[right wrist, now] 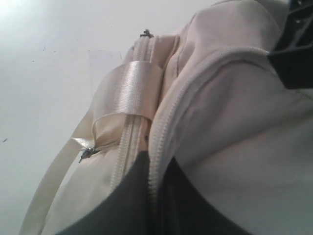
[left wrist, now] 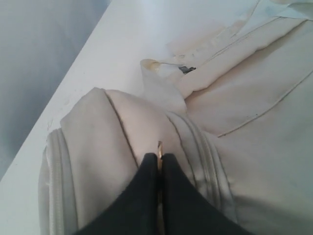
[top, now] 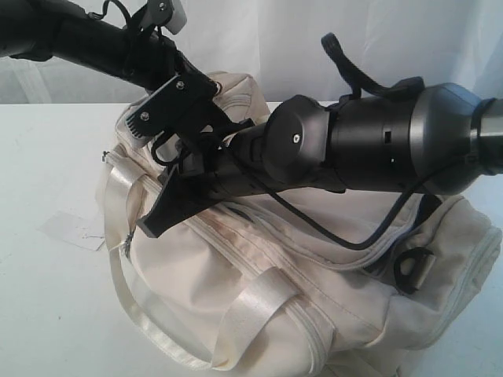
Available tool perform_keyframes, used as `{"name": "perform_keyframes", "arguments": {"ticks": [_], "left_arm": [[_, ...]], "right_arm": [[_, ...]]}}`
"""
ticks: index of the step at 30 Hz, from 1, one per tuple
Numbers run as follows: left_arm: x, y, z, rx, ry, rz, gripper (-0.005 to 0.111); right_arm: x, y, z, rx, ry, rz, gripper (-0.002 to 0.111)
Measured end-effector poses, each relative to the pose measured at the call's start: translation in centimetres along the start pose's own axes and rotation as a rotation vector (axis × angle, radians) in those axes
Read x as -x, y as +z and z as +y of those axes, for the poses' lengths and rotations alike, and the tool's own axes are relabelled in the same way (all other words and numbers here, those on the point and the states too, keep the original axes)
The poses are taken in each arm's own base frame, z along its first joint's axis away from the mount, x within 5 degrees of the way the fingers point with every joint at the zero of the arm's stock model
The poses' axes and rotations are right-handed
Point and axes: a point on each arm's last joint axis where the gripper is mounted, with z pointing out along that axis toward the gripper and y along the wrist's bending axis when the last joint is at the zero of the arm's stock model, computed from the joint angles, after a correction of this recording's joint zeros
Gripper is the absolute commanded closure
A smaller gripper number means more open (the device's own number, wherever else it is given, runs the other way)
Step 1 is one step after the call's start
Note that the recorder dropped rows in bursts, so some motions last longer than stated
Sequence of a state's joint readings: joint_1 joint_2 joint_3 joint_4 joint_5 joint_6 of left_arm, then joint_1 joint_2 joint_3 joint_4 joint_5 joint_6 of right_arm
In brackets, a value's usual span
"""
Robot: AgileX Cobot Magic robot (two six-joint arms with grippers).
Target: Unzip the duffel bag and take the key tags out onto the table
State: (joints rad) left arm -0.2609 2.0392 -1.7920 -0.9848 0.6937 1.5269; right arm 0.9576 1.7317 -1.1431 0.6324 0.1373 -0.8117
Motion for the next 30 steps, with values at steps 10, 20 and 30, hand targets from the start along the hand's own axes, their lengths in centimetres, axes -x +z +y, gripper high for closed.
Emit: {"name": "perform_keyframes", "arguments": {"ticks": [10, 20, 30], "left_arm": [[0.6, 1.3, 0.9, 0.003, 0.029, 0.004, 0.107], [2.0, 3.2, 0.7, -0.019, 0.063, -0.025, 0.107], [2.7, 5.4, 0.8, -0.002, 0.054, -0.025, 0.107]], "right_arm": [[0.0, 0.0, 0.1, 0.007, 0.037, -0.001, 0.108], [0.2, 0.0, 0.8, 0.015, 0.026, -0.012, 0.108], [0.2, 0.0, 0.8, 0.015, 0.025, -0.013, 0.108]]}}
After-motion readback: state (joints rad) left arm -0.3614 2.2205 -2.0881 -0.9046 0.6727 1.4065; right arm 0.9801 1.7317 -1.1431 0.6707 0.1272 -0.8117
